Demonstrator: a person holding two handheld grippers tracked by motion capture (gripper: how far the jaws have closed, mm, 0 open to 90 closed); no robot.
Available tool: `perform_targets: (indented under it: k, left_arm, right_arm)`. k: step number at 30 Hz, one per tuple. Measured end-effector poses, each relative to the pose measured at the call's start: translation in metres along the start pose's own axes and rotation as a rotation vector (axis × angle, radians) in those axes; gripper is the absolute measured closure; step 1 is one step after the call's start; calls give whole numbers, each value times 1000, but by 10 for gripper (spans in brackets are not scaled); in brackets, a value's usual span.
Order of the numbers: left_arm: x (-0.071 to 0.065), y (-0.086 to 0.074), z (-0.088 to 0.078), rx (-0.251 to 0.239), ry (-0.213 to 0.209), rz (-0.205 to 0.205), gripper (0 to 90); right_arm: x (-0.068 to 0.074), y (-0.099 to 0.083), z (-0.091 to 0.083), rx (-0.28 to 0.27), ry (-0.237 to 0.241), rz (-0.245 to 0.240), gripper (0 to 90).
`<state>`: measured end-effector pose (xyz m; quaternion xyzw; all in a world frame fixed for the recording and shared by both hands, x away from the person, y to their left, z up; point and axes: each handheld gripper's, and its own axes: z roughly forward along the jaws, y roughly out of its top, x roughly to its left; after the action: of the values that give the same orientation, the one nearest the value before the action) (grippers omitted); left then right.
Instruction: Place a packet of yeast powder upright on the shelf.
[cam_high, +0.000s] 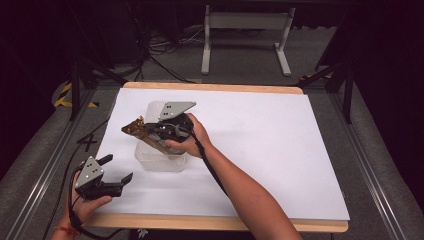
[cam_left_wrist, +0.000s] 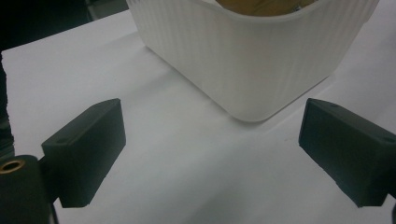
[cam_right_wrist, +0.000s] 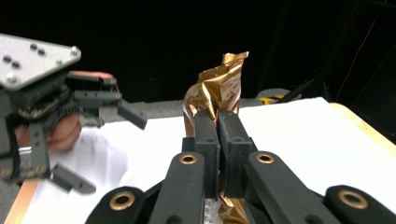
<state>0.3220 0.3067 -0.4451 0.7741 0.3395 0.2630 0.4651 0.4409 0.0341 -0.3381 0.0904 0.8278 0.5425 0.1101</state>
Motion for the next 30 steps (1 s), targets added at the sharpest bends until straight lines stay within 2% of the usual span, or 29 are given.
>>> perform_targets:
  k: [1,12,14,18,21,22,27,30]
  left_arm:
    - [0,0,0,0,2,-1,82]
    - [2,-1,0,5,7,0,82]
    - [2,-1,-1,10,9,4,82]
    - [2,-1,-1,14,11,6,82]
    - [2,-1,-1,11,8,5,82]
    - [1,-1,-1,8,12,5,82]
    - [1,-1,-1,14,9,10,82]
    - [2,-1,-1,10,12,8,82]
  right_arm:
    - [0,-3,-6,14,-3,-3,873]
    - [-5,-12,-28,30,-13,-5,876]
    - [-8,-13,-38,28,-14,-6,878]
    - [-11,-15,-47,63,-16,-19,869]
    - [-11,-16,-46,106,-22,-37,859]
    - [-11,-18,-45,121,-8,-38,853]
    - [-10,-18,-33,174,5,-42,857]
    - [-10,-13,-25,215,23,-65,835]
